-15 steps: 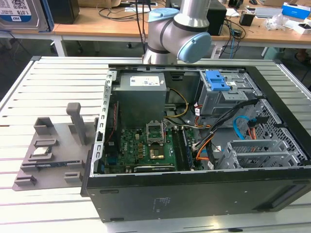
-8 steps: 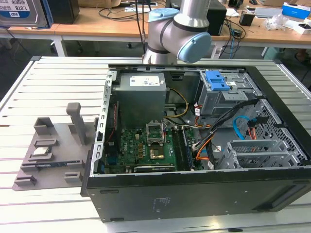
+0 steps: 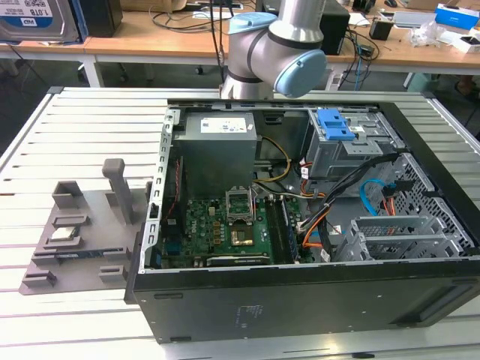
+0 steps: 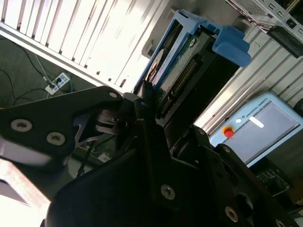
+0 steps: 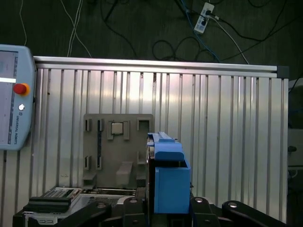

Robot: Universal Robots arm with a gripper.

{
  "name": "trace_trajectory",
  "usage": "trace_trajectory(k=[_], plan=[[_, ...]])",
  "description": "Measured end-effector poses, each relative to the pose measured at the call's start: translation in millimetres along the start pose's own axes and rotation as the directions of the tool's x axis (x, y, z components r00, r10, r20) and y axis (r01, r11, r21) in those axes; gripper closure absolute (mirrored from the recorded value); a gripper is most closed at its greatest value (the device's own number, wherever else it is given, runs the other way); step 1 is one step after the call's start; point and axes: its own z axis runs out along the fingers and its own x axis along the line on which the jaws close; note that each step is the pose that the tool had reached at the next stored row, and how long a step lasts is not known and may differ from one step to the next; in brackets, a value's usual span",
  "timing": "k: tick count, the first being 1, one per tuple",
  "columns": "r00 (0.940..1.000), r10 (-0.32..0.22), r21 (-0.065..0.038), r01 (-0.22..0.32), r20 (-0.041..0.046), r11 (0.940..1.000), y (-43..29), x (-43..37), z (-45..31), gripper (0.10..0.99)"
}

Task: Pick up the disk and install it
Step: 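Pick up the disk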

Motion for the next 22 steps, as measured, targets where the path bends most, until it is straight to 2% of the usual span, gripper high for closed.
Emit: trace_trajectory(k=[2,4,6,8,12,13,18,22], plan=[[1.0000,0.000,0.000,0.000,0.0001,1.0000,-7.9,0.3,-0.3,0.722],[1.0000,0.000,-0.001,0.000,0.0000,1.0000,-21.7,0.7,-0.7,0.722],[1.0000,0.000,-0.001,0.000,-0.0002,1.0000,-28.8,1.0,0.3,0.722],[1.0000,0.000,-0.002,0.000,-0.0013,1.0000,-39.2,1.3,3.4,0.722],[1.0000,0.000,-0.003,0.000,-0.0024,1.0000,-53.3,1.9,8.3,0.722],[1.0000,0.000,-0.003,0.000,-0.0029,1.0000,-62.7,2.2,11.4,0.722],[1.0000,0.000,-0.004,0.000,-0.0036,1.0000,-81.9,2.9,16.8,0.722],[1.0000,0.000,-0.004,0.000,-0.0041,1.0000,-94.0,3.4,19.6,0.722]])
